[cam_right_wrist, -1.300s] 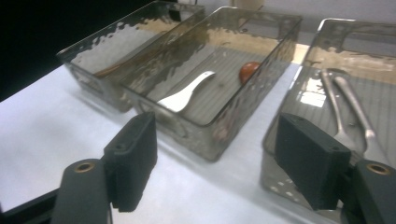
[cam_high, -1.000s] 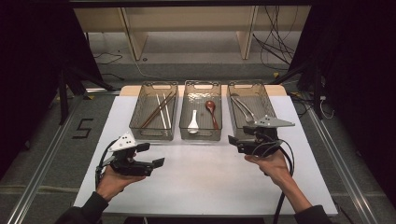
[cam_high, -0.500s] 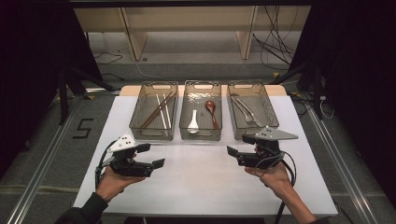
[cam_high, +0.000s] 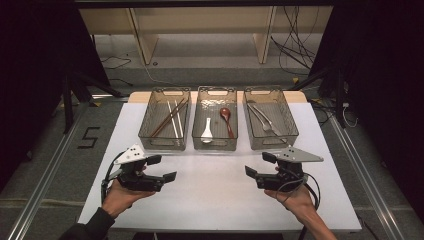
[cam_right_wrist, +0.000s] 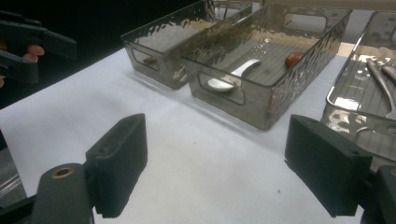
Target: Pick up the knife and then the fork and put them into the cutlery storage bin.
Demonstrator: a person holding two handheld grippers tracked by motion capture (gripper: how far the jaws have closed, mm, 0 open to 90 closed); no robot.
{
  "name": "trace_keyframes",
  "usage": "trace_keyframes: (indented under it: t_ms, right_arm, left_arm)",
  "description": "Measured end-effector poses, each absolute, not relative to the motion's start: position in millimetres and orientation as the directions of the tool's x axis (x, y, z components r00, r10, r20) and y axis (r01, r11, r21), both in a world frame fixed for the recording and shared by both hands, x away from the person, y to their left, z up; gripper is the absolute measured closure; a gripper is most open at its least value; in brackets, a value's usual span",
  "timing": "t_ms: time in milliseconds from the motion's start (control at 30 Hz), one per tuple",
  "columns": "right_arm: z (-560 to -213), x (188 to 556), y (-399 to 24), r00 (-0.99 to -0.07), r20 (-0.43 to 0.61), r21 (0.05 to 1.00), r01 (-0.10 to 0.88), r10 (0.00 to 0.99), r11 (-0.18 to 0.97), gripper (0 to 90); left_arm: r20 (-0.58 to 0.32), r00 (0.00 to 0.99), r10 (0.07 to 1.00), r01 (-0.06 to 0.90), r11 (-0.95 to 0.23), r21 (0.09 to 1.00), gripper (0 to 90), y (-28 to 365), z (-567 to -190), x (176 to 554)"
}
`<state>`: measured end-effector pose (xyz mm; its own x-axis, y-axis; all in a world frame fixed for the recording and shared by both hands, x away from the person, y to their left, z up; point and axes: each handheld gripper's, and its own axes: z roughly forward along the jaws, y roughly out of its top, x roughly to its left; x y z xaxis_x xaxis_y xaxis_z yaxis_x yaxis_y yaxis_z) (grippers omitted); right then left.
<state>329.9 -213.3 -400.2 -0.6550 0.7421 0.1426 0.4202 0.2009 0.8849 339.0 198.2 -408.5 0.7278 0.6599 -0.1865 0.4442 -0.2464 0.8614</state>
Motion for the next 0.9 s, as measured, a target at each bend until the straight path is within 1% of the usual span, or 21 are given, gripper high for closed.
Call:
trace_keyframes:
  t_ms: [367, 900]
  right_arm:
    - [-407, 316, -219, -0.635, 0.14, 0.882, 0.429, 0.76, 0.196, 19.3]
    - [-408, 315, -220, -0.628, 0.143, 0.875, 0.441, 0.765, 0.199, 18.9]
  left_arm:
    - [-0.217, 0.734, 0.643, 0.452, -0.226, 0.863, 15.6, 198, -410, 331]
    - [-0.209, 0.725, 0.657, 0.445, -0.215, 0.87, 15.6, 200, -412, 331]
